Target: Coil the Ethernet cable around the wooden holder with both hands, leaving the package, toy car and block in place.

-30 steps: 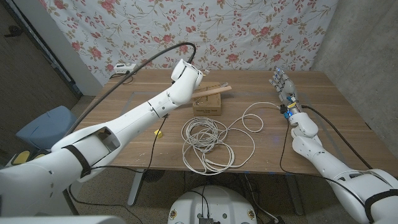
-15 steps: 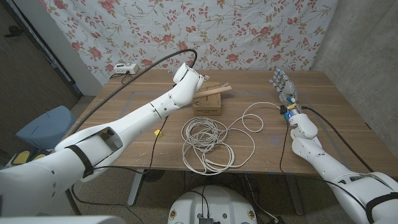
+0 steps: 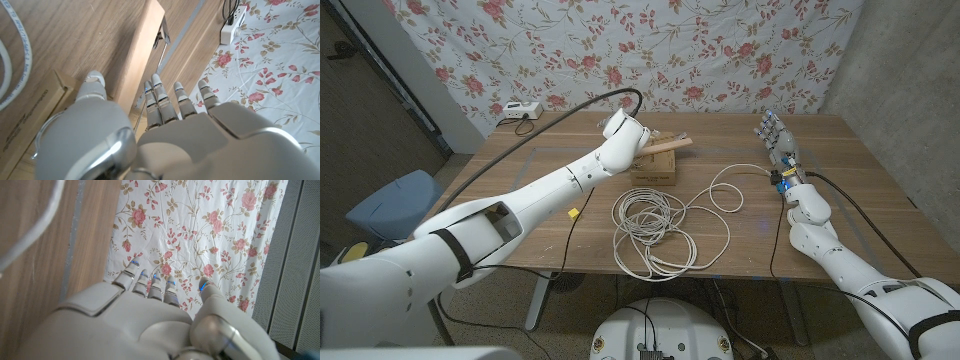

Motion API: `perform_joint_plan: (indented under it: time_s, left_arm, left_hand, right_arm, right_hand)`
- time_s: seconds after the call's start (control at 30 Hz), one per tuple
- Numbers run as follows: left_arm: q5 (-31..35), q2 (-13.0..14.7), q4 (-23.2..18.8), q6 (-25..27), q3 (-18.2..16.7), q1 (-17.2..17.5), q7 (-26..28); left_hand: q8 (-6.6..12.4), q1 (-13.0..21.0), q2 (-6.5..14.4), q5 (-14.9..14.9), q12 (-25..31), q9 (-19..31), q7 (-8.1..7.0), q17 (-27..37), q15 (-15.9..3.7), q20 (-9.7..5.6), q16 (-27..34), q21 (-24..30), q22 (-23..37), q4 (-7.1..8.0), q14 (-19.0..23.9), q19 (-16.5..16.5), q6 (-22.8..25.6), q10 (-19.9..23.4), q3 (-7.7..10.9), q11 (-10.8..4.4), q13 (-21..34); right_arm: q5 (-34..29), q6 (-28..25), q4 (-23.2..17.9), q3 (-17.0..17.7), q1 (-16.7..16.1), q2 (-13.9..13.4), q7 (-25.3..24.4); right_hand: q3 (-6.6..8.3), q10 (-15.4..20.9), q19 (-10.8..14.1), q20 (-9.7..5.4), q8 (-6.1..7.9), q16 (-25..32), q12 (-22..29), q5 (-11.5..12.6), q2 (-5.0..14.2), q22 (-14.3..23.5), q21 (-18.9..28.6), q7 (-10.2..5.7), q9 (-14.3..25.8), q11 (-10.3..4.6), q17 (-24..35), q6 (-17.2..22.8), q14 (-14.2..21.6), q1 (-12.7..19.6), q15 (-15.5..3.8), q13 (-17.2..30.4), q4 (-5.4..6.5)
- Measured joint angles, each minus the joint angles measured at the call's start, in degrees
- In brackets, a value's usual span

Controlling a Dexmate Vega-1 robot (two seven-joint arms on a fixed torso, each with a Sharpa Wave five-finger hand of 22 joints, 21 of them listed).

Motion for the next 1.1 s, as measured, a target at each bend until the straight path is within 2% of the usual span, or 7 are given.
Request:
perform_joint_plan:
  time_s: [0.27,0.5,0.7,0.83,0.9,0.97,1.1]
  left_arm:
    - [-1.95,0.11,1.26,0.78,1.5,-0.32,2.25]
    - [-3.12,0.67,2.43,1.64,3.16,-0.2,5.32]
    - [-3.81,1.13,3.05,2.48,4.18,0.37,8.39]
    - [-4.1,1.45,3.19,3.31,4.67,0.9,11.0]
    - [-4.1,1.7,3.24,3.92,4.94,1.41,12.44]
    - [-4.08,1.82,3.24,4.5,5.02,1.71,13.77]
    - [-3.95,2.15,3.15,5.8,5.06,2.52,16.24]
  left_hand:
    - [0.26,0.78,1.55,0.0,0.56,0.0,0.09,-0.09,-0.28,-0.34,0.45,0.0,0.0,0.5,1.15,0.34,2.17,2.85,0.2,0.13,-0.27]
    - [1.03,3.68,4.42,-0.46,1.55,0.0,0.1,-0.43,-0.55,-0.62,0.94,0.24,0.01,-0.97,3.88,3.33,5.41,7.16,2.12,-0.39,-0.14]
    - [3.11,14.39,7.46,-3.8,5.01,0.56,1.04,-0.43,-0.81,-1.86,1.43,4.06,0.01,-2.83,12.16,12.77,12.52,14.56,6.85,-1.01,1.17]
    - [7.7,20.65,9.04,-5.78,10.79,2.49,3.11,-0.28,-1.08,-3.08,1.85,6.66,0.12,-2.7,19.55,18.13,21.27,21.94,8.46,-1.79,4.65]
    - [10.33,21.02,8.9,-5.78,14.28,4.02,4.03,0.2,-0.36,-4.15,2.93,8.36,0.27,-2.58,23.39,21.21,24.23,25.05,9.63,-1.82,7.32]
    - [11.88,21.3,8.62,-5.78,17.0,5.72,4.56,0.91,1.93,-5.15,4.21,10.57,0.58,-1.75,25.88,24.99,24.34,25.7,10.62,-1.71,10.33]
    - [13.44,20.51,9.41,-5.78,20.6,9.07,5.86,2.28,3.13,-6.06,4.97,14.87,1.51,0.97,29.31,30.28,19.31,24.45,12.95,-0.81,16.08]
  right_arm:
    - [0.29,0.35,0.65,0.07,0.37,0.19,0.48]
    - [0.54,0.37,1.26,0.12,0.77,0.26,0.98]
    - [0.58,0.38,1.96,0.12,1.33,0.27,1.49]
    - [0.59,0.38,2.56,0.08,1.82,0.29,1.85]
    - [0.59,0.38,2.85,0.06,2.06,0.3,2.11]
    - [0.59,0.38,3.08,0.0,2.27,0.32,2.29]
    - [0.59,0.39,3.56,-0.07,2.65,0.33,2.62]
  right_hand:
    - [0.0,0.0,0.0,0.0,0.0,0.0,0.0,0.0,0.0,0.0,0.0,0.0,0.0,0.0,0.0,0.0,0.21,0.0,-0.21,0.0,0.0]
    - [0.0,0.0,0.0,0.0,0.0,0.0,0.0,0.0,0.0,0.0,0.0,0.0,0.0,0.0,0.0,0.0,0.21,0.0,-0.21,0.0,0.0]
    - [0.08,0.0,-0.01,0.0,0.0,0.0,0.0,0.0,0.0,0.0,0.0,0.01,0.0,0.0,0.0,0.0,0.2,0.0,-0.21,0.0,-0.08]
    - [0.24,0.0,-0.01,0.01,0.0,0.0,0.0,0.0,-0.01,0.0,0.0,0.0,0.0,0.0,0.0,0.0,0.2,-0.01,-0.21,0.0,-0.24]
    - [0.24,0.0,-0.01,0.01,0.0,0.0,0.0,0.0,-0.16,0.0,0.0,0.0,0.0,0.0,0.0,0.01,0.2,-0.16,-0.21,-0.01,-0.24]
    - [0.24,0.0,-0.01,0.01,0.0,0.0,0.0,0.0,-0.16,0.0,0.0,0.0,0.0,0.0,0.0,0.01,0.2,-0.16,-0.21,0.0,-0.24]
    - [0.24,0.0,-0.01,0.01,0.0,0.0,0.0,0.0,-0.16,0.0,0.0,0.01,0.0,0.0,0.0,0.01,0.2,-0.16,-0.21,-0.01,-0.24]
